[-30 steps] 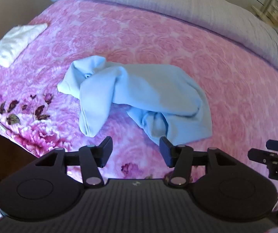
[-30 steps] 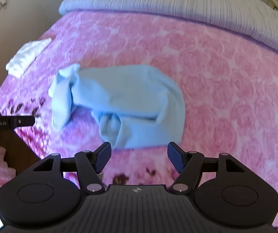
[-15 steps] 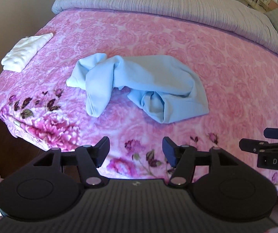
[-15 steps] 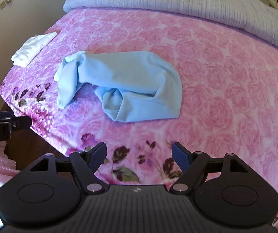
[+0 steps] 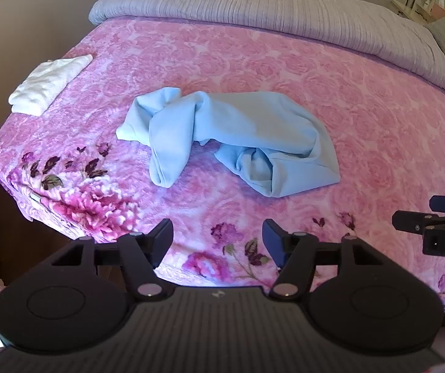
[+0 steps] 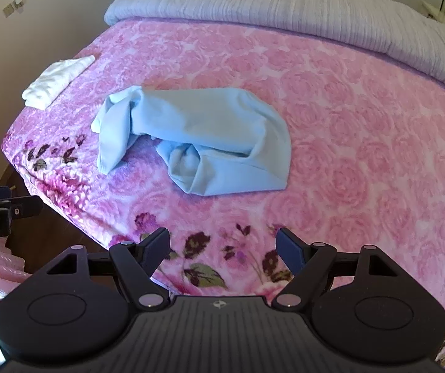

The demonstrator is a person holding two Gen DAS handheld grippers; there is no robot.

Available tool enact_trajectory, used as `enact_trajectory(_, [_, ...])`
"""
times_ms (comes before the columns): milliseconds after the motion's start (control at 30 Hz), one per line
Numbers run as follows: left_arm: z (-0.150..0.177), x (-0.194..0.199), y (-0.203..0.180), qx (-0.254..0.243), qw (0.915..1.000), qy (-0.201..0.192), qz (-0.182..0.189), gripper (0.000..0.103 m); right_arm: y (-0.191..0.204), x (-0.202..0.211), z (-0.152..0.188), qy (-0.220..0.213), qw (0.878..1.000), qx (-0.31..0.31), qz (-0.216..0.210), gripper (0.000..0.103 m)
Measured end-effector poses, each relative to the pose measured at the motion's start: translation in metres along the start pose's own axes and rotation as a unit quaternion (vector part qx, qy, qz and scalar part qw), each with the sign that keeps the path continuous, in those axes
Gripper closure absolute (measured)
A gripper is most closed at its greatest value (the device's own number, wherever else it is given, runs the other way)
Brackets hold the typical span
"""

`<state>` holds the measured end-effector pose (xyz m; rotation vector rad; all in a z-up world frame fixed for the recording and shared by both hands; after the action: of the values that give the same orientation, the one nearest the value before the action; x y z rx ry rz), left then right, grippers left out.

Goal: Fold clothes
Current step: 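Open both grippers and drop the sweatshirt onto the bedspread, then move both grippers down toward the crumpled sweatshirt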

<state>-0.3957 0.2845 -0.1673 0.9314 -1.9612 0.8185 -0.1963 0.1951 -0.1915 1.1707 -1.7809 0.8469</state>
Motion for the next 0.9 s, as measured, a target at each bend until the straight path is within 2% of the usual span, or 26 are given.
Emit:
enact_trajectory(267, [-0.032,-0.041,0.029,-0.025,0.9986,0.037,0.028,0.043,0.012,-0.028,-0.024,0.022,0.999,-0.026,0.017,0.025])
enact_trajectory(433, [-0.066,-0.074,0.046,-0.054,0.9958,0.062,0.041,0.043,0.023,-0.053,-0.051,0.04,0.997,-0.052,0.032,0.025])
enact_trajectory(567, [-0.093,-0.099,0.055,-0.085,0.9927,0.075,0.042,0.04,0.027,-0.07,-0.07,0.039,0.996,-0.073,0.033,0.025])
enact_trajectory(667, [-0.092,-0.122,0.047,-0.101,0.9885,0.097,0.056,0.04,0.016,-0.088,-0.064,0.056,0.993,-0.099,0.036,0.024])
enact_trajectory(900, [-0.065,-0.186,0.008,-0.13,0.9756,0.15,0.094,0.04,-0.035,-0.142,-0.022,0.115,0.98,-0.153,0.054,0.025])
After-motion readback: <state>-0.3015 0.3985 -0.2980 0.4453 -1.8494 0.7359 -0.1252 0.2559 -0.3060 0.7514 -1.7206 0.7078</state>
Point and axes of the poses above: each gripper's, at about its wrist camera, not at the fingertips, and x roughly against the way its jaws point, y to its left, z to its underside, the point moved 9 cm from there along -x, roughly the way its jaws point, and after that the axes turned 15 degrees about z, right-handed, at the moved point
